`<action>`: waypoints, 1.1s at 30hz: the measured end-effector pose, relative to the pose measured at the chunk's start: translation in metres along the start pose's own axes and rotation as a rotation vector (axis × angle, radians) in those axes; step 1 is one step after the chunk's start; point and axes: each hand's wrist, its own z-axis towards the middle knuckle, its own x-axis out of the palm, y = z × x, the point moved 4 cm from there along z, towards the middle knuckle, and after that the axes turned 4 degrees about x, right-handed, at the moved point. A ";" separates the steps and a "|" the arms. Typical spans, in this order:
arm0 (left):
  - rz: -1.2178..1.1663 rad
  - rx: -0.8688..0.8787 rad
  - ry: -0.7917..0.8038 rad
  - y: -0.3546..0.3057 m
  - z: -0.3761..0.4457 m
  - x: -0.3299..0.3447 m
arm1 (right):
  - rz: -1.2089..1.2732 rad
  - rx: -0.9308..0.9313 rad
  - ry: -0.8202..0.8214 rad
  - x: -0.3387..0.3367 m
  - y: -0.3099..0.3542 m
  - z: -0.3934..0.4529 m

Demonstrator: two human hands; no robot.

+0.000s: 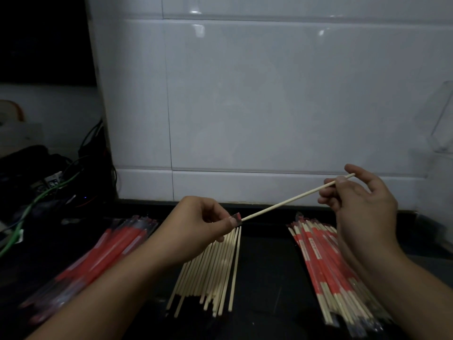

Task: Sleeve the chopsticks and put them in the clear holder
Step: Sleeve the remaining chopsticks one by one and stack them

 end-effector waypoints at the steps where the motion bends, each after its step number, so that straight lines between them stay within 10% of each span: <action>1: -0.008 0.004 -0.003 -0.001 0.000 0.000 | 0.002 0.002 -0.002 0.000 0.000 0.001; 33: -0.004 0.045 0.009 -0.003 0.000 0.000 | 0.011 0.006 0.013 0.000 0.001 -0.002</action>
